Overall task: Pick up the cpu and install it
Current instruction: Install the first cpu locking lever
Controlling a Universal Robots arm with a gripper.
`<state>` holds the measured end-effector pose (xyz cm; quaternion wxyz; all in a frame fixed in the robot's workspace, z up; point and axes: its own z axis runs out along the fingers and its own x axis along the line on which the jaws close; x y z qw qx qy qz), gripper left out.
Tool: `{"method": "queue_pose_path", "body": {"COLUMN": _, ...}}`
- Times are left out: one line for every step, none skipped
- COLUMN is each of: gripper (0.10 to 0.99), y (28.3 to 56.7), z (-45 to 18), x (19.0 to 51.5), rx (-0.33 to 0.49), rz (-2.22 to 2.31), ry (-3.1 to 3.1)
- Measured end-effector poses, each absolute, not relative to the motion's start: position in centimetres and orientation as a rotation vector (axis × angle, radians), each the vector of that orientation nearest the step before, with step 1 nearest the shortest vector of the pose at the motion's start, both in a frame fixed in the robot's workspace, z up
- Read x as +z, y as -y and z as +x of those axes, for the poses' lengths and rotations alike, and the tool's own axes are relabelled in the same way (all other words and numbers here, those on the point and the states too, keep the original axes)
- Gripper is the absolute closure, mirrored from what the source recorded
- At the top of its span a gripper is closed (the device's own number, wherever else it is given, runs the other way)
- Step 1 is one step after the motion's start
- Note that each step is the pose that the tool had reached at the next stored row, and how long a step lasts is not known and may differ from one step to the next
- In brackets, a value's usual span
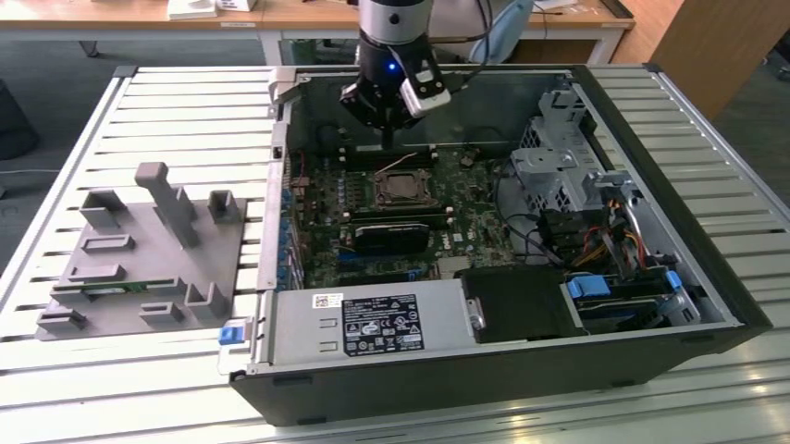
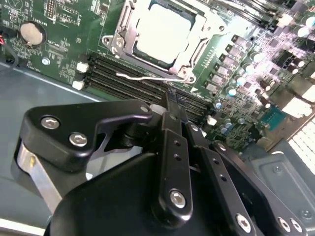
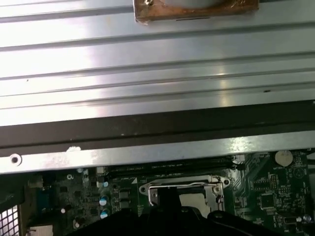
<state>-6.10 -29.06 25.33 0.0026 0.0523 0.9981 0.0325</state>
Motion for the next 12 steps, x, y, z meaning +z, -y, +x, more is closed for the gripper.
{"method": "queue_pose_path", "body": {"gripper": 0.980, "y": 29.1, "z": -6.0, "x": 25.3, "rx": 0.102, "rz": 0.163, "ry": -3.131}}
{"method": "queue_pose_path", "body": {"gripper": 0.980, "y": 29.1, "z": -5.8, "x": 25.2, "rx": 0.102, "rz": 0.160, "ry": -3.131}}
{"method": "queue_pose_path", "body": {"gripper": 0.980, "y": 29.1, "z": -5.6, "x": 25.1, "rx": 0.102, "rz": 0.153, "ry": -3.131}}
{"method": "queue_pose_path", "body": {"gripper": 0.980, "y": 29.1, "z": -5.4, "x": 25.0, "rx": 0.102, "rz": 0.146, "ry": -3.132}}
{"method": "queue_pose_path", "body": {"gripper": 0.980, "y": 29.1, "z": -5.2, "x": 24.9, "rx": 0.102, "rz": 0.138, "ry": -3.132}}
{"method": "queue_pose_path", "body": {"gripper": 0.980, "y": 29.1, "z": -5.2, "x": 24.8, "rx": 0.102, "rz": 0.131, "ry": -3.133}}
{"method": "queue_pose_path", "body": {"gripper": 0.980, "y": 29.1, "z": -5.1, "x": 24.7, "rx": 0.102, "rz": 0.126, "ry": -3.133}}
{"method": "queue_pose_path", "body": {"gripper": 0.980, "y": 29.1, "z": -5.1, "x": 24.5, "rx": 0.102, "rz": 0.124, "ry": -3.133}}
{"method": "queue_pose_path", "body": {"gripper": 0.980, "y": 29.1, "z": -5.0, "x": 24.4, "rx": 0.102, "rz": 0.123, "ry": -3.133}}
{"method": "queue_pose_path", "body": {"gripper": 0.980, "y": 29.1, "z": -4.9, "x": 24.3, "rx": 0.102, "rz": 0.122, "ry": -3.133}}
{"method": "queue_pose_path", "body": {"gripper": 0.980, "y": 29.1, "z": -4.8, "x": 24.2, "rx": 0.102, "rz": 0.122, "ry": -3.133}}
{"method": "queue_pose_path", "body": {"gripper": 0.980, "y": 29.1, "z": -4.7, "x": 24.1, "rx": 0.102, "rz": 0.122, "ry": -3.133}}
